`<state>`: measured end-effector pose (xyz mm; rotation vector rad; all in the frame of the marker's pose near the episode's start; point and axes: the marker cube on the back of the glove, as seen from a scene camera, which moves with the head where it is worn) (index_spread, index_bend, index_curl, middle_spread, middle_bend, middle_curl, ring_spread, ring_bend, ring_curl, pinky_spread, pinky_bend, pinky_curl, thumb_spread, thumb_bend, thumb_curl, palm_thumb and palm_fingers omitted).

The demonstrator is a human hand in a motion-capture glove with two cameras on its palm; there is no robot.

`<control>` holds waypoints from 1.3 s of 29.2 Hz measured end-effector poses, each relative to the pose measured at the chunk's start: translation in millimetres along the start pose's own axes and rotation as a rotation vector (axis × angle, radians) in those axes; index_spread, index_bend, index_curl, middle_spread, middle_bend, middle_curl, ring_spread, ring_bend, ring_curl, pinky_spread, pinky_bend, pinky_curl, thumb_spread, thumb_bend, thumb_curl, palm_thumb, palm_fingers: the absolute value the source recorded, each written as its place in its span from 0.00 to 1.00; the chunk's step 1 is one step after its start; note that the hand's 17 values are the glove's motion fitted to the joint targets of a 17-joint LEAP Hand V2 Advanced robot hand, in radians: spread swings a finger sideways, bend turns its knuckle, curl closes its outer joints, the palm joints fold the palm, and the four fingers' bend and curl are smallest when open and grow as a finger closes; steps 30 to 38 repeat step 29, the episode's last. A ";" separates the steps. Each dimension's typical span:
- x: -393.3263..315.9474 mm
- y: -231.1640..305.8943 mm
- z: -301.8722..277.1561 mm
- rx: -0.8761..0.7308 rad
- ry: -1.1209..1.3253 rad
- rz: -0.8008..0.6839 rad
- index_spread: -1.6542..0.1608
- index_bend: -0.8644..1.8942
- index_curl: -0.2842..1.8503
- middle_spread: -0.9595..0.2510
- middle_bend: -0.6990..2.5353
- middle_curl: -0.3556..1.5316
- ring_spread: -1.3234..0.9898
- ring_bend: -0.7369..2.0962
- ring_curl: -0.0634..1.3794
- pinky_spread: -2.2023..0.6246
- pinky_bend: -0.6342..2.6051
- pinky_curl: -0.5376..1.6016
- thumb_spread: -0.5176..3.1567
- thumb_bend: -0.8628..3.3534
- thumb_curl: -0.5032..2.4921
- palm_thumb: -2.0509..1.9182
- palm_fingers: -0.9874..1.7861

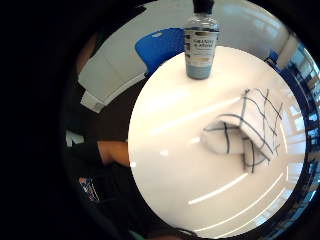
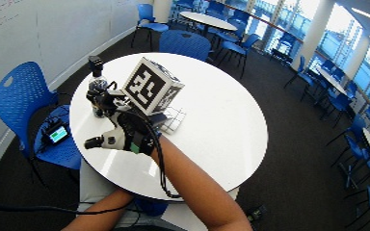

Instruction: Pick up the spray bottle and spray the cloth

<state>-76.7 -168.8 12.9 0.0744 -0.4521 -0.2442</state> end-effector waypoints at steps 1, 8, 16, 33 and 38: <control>-4.3 6.5 0.1 -0.005 0.021 -0.010 0.68 0.39 0.30 0.74 0.28 0.37 0.55 0.33 0.25 0.85 0.25 0.39 0.40 0.19 0.30 0.63 0.43; -28.0 34.4 7.1 -0.052 0.120 -0.071 0.67 0.39 0.31 0.73 0.28 0.37 0.55 0.33 0.25 0.85 0.24 0.39 0.40 0.20 0.29 0.62 0.45; -32.3 42.5 11.2 -0.068 0.202 -0.086 0.66 0.40 0.31 0.72 0.28 0.37 0.55 0.33 0.25 0.85 0.24 0.38 0.41 0.20 0.28 0.61 0.46; -29.1 48.2 20.5 -0.111 0.251 -0.071 0.67 0.41 0.32 0.72 0.28 0.38 0.55 0.33 0.24 0.85 0.24 0.36 0.41 0.20 0.28 0.61 0.48; -29.1 48.2 20.5 -0.111 0.251 -0.071 0.67 0.41 0.32 0.72 0.28 0.38 0.55 0.33 0.24 0.85 0.24 0.36 0.41 0.20 0.28 0.61 0.48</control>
